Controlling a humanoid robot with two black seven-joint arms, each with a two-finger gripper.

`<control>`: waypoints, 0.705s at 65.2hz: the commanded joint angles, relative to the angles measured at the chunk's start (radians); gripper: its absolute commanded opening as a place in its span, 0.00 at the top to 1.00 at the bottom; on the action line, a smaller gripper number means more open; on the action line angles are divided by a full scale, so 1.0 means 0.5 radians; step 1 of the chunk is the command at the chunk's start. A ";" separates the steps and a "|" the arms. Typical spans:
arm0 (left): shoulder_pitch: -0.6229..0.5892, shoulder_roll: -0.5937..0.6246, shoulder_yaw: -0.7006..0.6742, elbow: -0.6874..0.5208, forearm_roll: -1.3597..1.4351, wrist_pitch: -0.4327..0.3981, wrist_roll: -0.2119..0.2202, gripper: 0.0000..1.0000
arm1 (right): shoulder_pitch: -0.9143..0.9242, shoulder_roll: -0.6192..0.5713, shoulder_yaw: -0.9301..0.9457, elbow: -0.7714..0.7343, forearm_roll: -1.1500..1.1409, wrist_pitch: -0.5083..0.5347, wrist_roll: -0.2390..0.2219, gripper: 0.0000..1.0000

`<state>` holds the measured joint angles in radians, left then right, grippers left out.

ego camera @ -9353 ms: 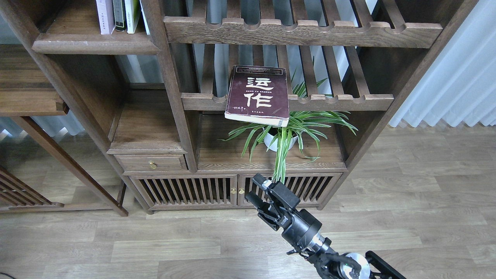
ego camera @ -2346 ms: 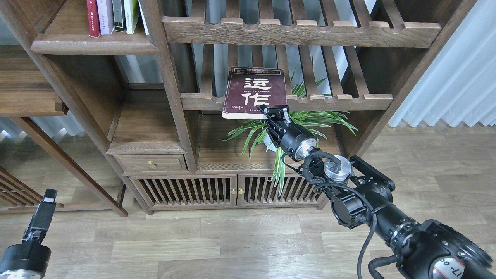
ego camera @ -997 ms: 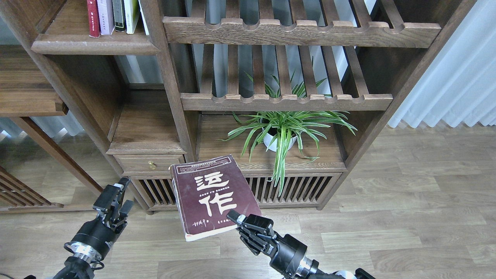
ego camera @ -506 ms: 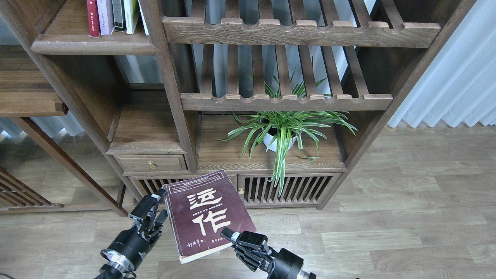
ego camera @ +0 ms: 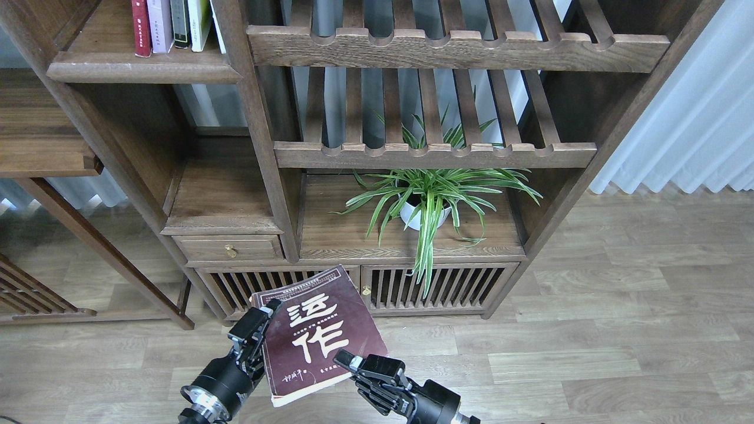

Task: Organize books on shelf
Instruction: 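Bring the left gripper to the dark red book and grasp it, then carry the dark red book away with the left gripper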

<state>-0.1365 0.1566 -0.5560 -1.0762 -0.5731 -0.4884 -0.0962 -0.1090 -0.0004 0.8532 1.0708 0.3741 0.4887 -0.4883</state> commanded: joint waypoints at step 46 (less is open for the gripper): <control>-0.126 0.644 -0.100 0.109 -0.115 -0.001 0.021 0.94 | 0.000 0.001 0.058 -0.028 -0.251 0.000 -0.001 0.02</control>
<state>-0.1984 0.3464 -0.5609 -0.9940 -0.6381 -0.4870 -0.0910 -0.1077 0.0000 0.8680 1.0652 0.2630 0.4889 -0.4902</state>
